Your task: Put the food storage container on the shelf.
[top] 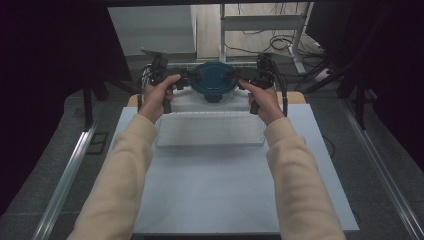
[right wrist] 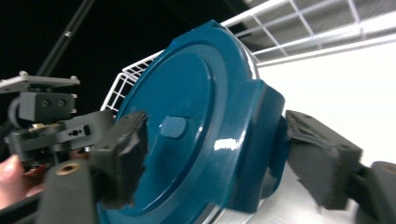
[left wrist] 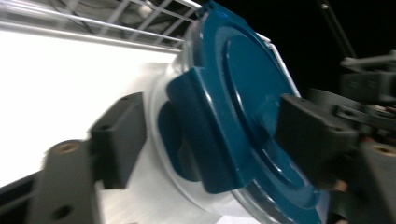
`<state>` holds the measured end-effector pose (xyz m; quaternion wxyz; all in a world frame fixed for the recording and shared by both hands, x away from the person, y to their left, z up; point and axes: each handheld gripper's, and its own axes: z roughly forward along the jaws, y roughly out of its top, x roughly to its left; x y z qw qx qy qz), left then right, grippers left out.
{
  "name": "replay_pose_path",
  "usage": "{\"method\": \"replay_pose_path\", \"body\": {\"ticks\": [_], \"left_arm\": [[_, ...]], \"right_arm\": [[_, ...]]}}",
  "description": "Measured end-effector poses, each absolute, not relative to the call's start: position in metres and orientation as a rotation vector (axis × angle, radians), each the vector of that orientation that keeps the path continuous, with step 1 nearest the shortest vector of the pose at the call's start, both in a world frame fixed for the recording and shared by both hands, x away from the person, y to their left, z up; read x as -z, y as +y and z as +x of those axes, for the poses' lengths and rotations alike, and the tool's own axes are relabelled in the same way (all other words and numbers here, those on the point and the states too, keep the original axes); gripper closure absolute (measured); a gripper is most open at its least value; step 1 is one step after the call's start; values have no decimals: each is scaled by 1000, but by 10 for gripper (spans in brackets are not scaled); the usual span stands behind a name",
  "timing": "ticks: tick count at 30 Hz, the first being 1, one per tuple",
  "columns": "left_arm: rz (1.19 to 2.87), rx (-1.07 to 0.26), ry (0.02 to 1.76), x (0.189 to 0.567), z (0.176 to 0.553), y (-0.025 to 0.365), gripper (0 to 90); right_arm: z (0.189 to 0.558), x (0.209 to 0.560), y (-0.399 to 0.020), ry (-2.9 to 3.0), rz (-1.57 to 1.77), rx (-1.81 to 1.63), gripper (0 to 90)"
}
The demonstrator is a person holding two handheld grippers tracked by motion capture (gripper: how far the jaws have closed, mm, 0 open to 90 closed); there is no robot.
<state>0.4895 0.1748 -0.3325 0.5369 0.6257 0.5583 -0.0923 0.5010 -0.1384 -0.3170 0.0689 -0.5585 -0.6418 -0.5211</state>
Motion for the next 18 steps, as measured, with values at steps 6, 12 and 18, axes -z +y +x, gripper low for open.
{"method": "replay_pose_path", "body": {"ticks": [6,12,18], "left_arm": [[1552,42,1319,319,467,183,193],[1638,-30,1245,312,431,185,194],[1697,-94,1168,318,389,185,195]], "right_arm": [[481,300,-141,-2170,-1669,1626,150],[455,292,-152,-2310,-1549,1647,154],[420,298,-166,-2454,-1454,1641,171]]}}
